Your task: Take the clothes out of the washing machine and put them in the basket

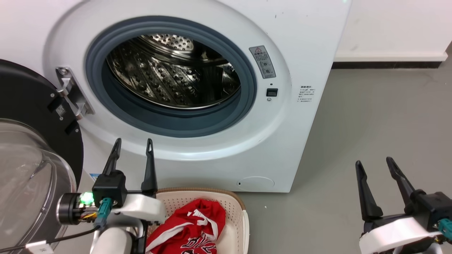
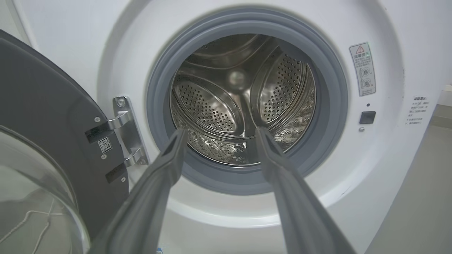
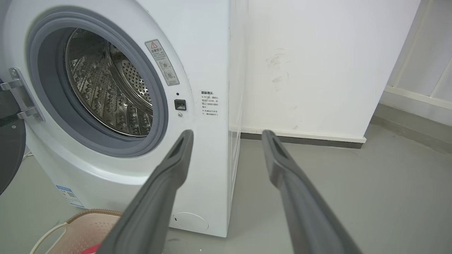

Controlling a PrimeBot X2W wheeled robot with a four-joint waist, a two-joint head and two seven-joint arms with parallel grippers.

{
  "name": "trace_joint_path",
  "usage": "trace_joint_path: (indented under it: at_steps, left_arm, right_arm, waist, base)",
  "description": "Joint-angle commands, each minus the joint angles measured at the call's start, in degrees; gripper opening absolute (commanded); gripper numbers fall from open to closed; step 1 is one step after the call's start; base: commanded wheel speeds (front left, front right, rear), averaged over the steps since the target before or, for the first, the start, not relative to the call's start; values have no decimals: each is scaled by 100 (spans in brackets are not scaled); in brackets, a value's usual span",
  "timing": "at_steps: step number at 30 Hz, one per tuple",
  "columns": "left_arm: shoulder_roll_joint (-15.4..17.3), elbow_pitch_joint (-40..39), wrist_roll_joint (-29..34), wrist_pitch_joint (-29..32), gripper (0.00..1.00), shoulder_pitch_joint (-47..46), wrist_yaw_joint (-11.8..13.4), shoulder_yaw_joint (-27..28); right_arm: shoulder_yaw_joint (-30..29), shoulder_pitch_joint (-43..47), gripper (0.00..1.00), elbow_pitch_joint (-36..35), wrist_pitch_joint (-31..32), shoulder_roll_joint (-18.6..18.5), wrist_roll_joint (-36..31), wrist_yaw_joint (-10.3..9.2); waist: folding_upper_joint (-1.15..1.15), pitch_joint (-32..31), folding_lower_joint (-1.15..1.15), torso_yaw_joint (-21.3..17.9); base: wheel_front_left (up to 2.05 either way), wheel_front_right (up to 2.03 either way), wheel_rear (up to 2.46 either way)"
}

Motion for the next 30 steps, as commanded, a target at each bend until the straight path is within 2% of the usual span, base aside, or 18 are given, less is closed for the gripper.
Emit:
trace_joint_path:
  at_steps: [1, 12, 30]
  left_arm:
    - [94, -164, 71, 90, 100, 143, 36, -17]
    - [323, -905, 12, 735, 100, 1001, 115, -55]
    - [265, -753, -224, 676, 100, 1155, 182, -38]
  right_arm:
    - [-14, 105, 100, -42, -2, 2, -98, -4]
    - [-79, 409, 100, -215, 50, 2, -311, -4]
    - [-110, 601, 100, -279, 130, 2, -243, -4]
  waist:
    - [0, -85, 1, 12]
    - [0, -384, 1, 0]
    - [0, -495, 1, -53]
  base:
    - [0, 0, 0]
    - [0, 0, 0]
    - [0, 0, 0]
